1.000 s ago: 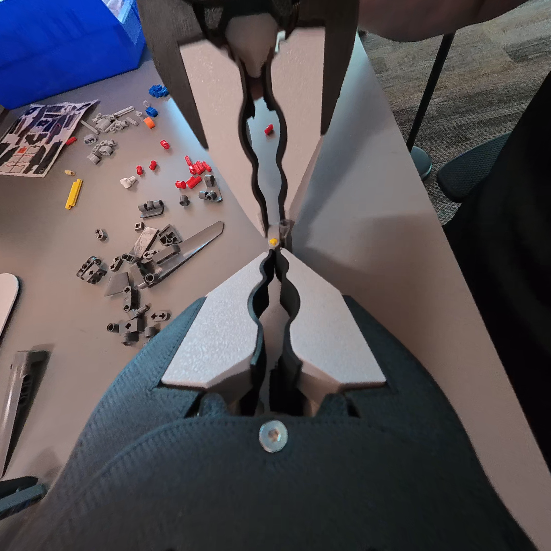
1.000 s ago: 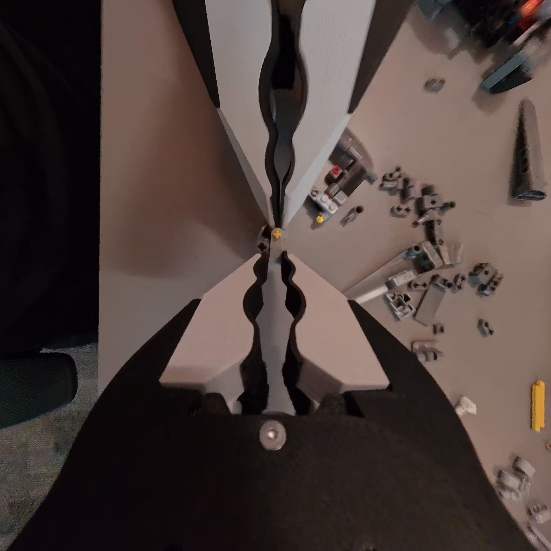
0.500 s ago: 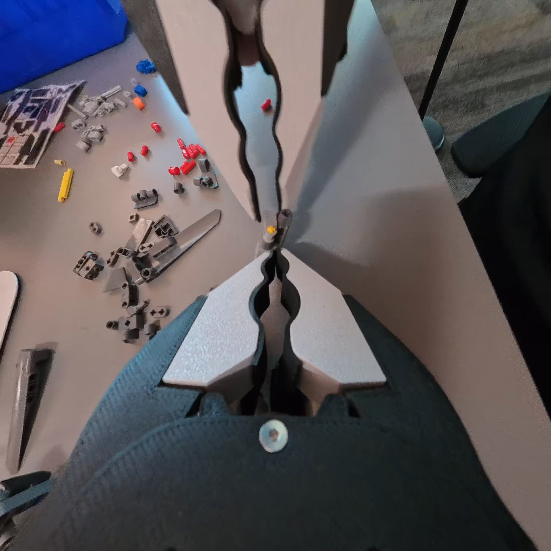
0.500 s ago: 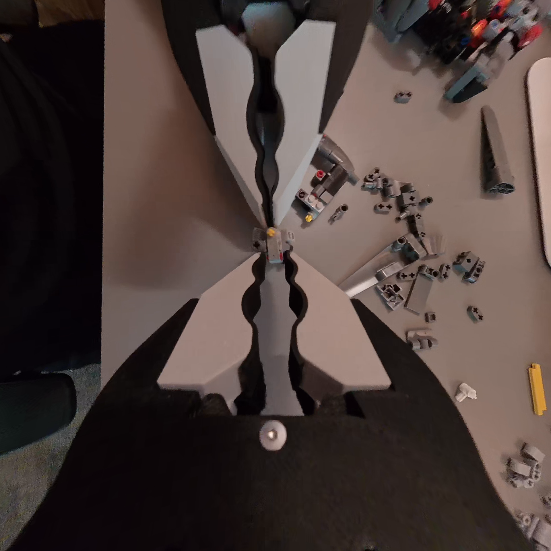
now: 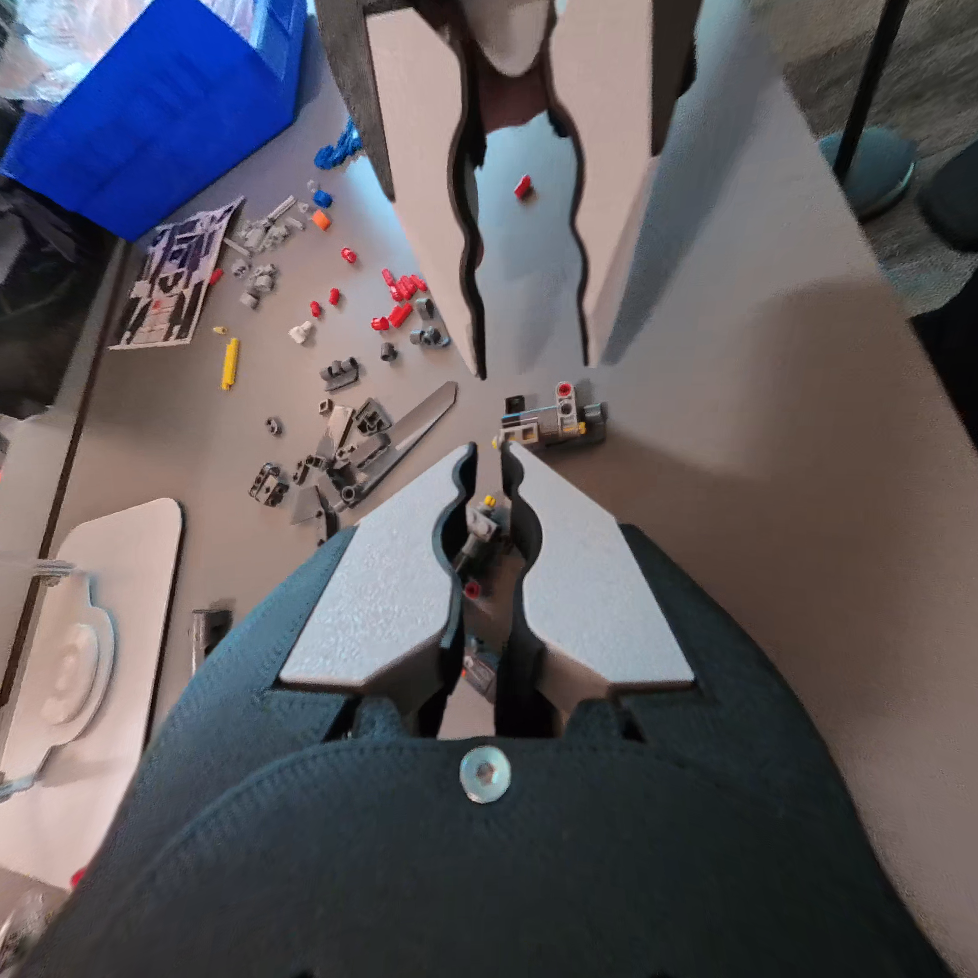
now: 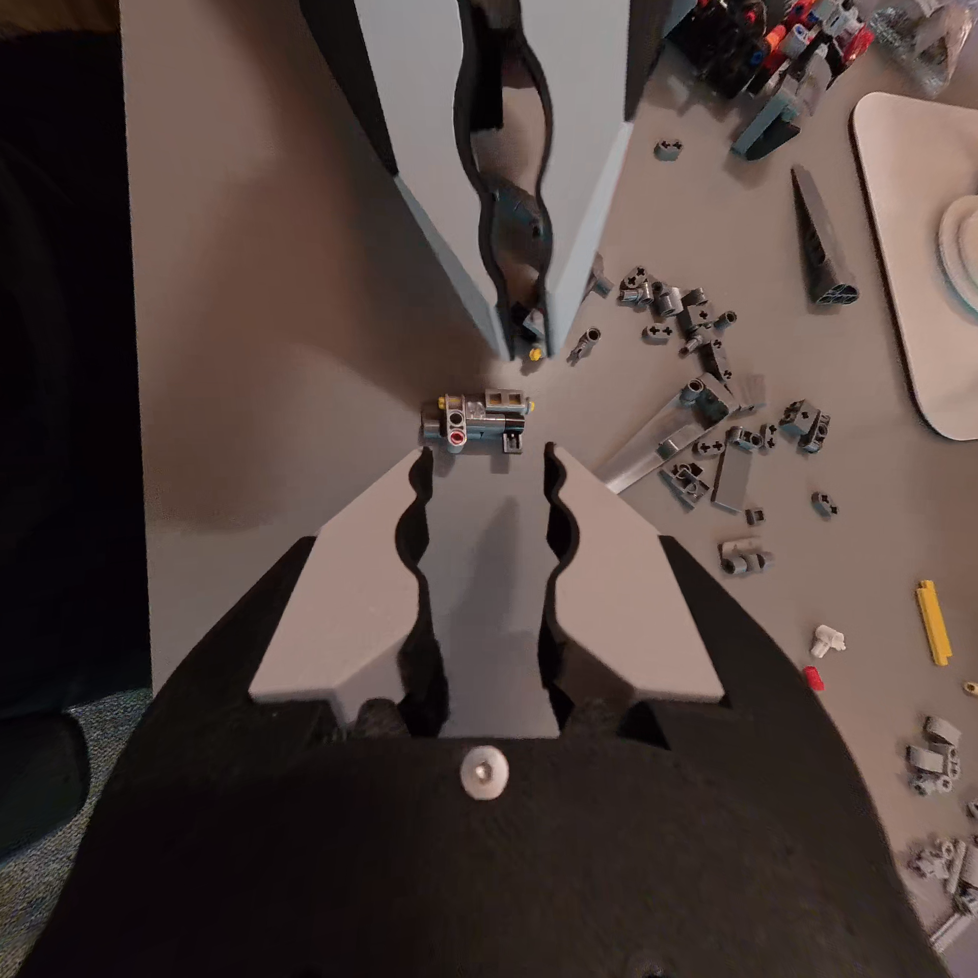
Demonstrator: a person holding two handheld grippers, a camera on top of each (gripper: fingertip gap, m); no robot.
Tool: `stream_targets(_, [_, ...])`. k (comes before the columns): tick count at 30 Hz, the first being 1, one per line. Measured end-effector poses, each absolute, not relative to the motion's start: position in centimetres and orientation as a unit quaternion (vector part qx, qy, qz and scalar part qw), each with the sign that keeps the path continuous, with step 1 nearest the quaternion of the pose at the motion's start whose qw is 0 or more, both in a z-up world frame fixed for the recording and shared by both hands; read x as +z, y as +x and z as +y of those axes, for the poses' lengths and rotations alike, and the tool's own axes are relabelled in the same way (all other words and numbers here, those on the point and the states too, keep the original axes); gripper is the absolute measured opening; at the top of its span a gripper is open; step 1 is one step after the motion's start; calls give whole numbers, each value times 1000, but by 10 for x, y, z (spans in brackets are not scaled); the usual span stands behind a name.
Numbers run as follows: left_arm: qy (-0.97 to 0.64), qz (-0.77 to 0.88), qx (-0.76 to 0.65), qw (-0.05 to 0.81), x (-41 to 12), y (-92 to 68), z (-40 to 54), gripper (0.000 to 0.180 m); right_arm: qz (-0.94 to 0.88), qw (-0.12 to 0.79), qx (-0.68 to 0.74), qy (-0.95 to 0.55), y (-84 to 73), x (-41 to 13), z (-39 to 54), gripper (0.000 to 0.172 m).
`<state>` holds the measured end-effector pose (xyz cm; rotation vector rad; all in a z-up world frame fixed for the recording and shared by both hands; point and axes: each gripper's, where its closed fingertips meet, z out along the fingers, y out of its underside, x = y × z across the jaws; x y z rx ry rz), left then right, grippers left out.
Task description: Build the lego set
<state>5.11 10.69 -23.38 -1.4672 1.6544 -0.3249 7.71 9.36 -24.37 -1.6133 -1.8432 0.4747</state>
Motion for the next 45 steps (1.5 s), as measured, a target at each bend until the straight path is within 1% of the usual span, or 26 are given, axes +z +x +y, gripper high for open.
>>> stream_targets(2, [-603, 671, -130, 413, -241, 52, 109, 20, -695, 321, 187, -616, 74, -246, 95, 43])
stream_targets(5, [-614, 673, -150, 384, -248, 57, 106, 24, -696, 313, 198, -615, 72, -252, 97, 39])
stream_targets(10, [-628, 669, -164, 362, -251, 61, 111, 21, -698, 299, 225, -611, 69, -256, 96, 32])
stream_targets(18, [-604, 694, -165, 355, -247, 66, 112, 21, -706, 297, 230, -601, 70, -257, 97, 31])
stream_targets(25, [-605, 707, -204, 303, -247, 69, 109, 24, -721, 302, 231, -579, 71, -257, 94, 31])
stream_targets(27, [-608, 706, -218, 291, -247, 70, 111, 29, -724, 302, 232, -574, 71, -257, 93, 31])
stream_targets(30, [-619, 701, -249, 253, -250, 70, 106, 22, -728, 305, 232, -569, 71, -257, 92, 31])
stream_targets(32, [-626, 696, -264, 233, -250, 71, 105, 22, -730, 306, 233, -566, 71, -257, 92, 31])
stream_targets(34, [-628, 696, -268, 224, -251, 71, 106, 26, -731, 306, 234, -563, 71, -257, 91, 31])
stream_targets(39, [-629, 697, -285, 193, -252, 71, 102, 19, -729, 304, 240, -564, 71, -257, 91, 30])
stream_targets(43, [-635, 692, -296, 174, -253, 71, 102, 19, -730, 305, 242, -561, 72, -257, 90, 30])
stream_targets(45, [-636, 692, -296, 168, -253, 71, 103, 23, -731, 305, 243, -560, 71, -257, 90, 30])
